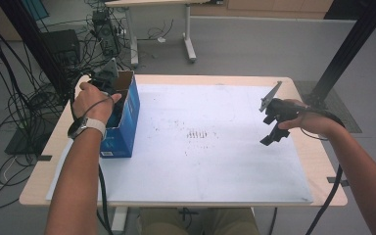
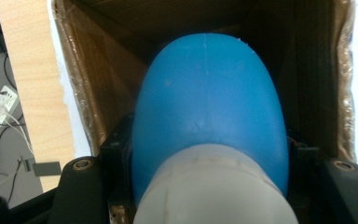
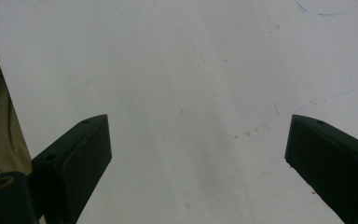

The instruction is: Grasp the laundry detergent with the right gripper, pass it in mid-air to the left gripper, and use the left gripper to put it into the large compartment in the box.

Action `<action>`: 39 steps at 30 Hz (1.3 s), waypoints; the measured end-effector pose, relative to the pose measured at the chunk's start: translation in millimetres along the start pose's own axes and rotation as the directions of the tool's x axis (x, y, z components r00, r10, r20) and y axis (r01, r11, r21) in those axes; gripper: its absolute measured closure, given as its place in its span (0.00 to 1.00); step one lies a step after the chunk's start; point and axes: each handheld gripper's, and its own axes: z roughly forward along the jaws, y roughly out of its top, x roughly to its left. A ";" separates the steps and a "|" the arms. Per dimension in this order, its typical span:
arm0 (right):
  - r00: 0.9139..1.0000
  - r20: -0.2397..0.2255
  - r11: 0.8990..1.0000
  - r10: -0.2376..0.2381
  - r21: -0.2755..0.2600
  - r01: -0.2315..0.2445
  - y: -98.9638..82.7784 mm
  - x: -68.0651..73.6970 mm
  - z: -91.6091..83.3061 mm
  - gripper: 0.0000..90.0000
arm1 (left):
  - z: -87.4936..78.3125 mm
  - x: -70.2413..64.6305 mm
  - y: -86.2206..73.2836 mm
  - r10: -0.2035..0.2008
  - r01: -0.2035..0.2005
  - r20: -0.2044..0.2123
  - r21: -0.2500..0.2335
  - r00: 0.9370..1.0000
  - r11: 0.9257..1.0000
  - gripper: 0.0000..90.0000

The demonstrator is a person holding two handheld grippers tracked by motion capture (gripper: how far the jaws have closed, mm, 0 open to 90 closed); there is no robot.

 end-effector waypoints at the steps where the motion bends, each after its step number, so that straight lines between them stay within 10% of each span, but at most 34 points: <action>1: 1.000 0.000 1.000 0.003 0.002 -0.003 0.2 0.2 0.1 0.08 | 1.2 0.5 -0.1 0.000 0.000 0.003 0.002 1.000 1.000 0.42; 39: 1.000 -0.002 1.000 0.003 0.003 -0.003 -2.8 0.4 1.9 0.08 | 7.6 -0.3 -0.4 0.006 -0.006 0.008 -0.001 1.000 1.000 0.42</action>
